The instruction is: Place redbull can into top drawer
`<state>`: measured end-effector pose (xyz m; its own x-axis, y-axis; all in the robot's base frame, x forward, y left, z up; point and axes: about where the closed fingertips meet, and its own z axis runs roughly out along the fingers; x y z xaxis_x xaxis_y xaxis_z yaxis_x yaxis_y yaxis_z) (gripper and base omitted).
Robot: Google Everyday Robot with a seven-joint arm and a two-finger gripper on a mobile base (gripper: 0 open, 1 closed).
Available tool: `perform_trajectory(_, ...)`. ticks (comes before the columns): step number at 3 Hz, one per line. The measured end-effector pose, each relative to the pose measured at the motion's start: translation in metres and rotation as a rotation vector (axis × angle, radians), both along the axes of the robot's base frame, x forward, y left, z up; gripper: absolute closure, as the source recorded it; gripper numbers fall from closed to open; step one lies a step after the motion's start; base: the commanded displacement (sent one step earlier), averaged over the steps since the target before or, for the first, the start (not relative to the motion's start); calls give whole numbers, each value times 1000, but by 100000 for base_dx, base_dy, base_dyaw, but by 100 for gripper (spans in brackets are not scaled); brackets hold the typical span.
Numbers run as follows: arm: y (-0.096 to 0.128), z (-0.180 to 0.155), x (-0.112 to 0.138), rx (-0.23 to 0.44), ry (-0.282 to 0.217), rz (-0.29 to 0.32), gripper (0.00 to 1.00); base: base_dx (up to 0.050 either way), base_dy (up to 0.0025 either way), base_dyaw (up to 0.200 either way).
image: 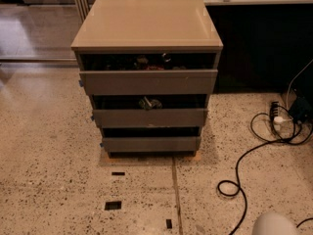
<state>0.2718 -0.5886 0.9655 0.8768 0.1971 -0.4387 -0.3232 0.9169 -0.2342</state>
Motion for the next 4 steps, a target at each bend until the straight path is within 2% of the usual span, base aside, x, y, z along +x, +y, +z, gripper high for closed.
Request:
perform_trajectory(1, 5, -13, 40, 152, 42, 62, 0, 0, 0, 0)
perform_trajectory(2, 15, 2, 40, 310, 11, 83, 0, 0, 0, 0)
perform_trajectory(3, 1, 17, 26, 473, -29, 62, 0, 0, 0, 0)
perform_trajectory(4, -30, 15, 31, 600, -38, 55, 0, 0, 0, 0)
